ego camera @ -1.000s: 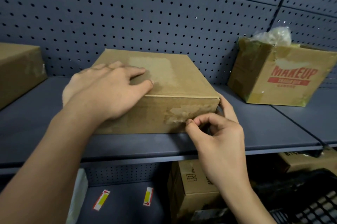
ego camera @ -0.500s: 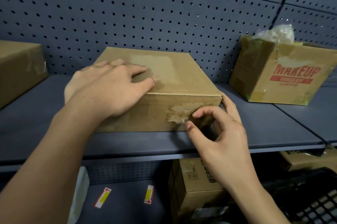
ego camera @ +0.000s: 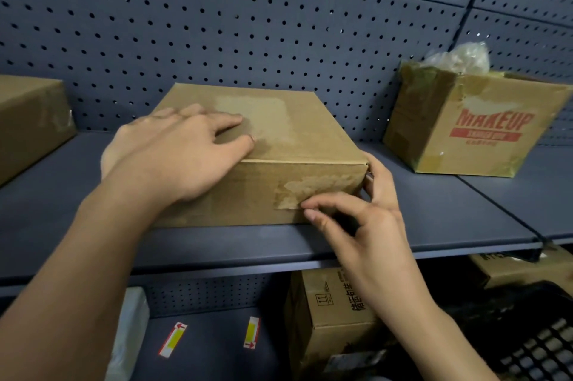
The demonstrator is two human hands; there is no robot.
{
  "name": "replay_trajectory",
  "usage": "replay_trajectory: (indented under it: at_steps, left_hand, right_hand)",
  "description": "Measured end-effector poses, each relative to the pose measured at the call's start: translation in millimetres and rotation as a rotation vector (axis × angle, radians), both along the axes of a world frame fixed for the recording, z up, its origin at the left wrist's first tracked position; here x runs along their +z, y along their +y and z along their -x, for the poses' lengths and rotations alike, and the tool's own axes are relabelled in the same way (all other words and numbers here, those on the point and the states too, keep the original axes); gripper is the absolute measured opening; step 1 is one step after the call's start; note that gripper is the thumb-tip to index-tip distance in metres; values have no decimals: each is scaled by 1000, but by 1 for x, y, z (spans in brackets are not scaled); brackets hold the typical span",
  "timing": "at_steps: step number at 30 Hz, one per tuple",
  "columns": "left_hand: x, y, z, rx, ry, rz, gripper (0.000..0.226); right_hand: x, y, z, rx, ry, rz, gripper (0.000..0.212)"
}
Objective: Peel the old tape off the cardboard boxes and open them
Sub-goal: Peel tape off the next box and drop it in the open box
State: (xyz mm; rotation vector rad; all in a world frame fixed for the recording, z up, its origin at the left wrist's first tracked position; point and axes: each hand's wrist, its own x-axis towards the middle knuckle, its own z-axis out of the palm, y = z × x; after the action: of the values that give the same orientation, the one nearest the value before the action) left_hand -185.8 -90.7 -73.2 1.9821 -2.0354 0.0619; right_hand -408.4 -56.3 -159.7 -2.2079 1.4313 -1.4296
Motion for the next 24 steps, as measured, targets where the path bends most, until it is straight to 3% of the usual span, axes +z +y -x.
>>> replay_trajectory:
  at_steps: [9,15,21,24]
  left_hand:
    - [-2,-3,-2,-6,-8,3,73]
    - [-3,-5,-2,5,-11,10,75]
    - [-4,-6,-2,11,-13,11,80]
    - [-3,-5,-3,12,-11,16,77]
  right_hand:
    - [6,0,10,149,-93,-41,25]
    - [18,-4,48,47,78,-135,17]
    - [20,5,41,-1,-16,-185,13]
    - [23,8,32,-58,-30,-186,35]
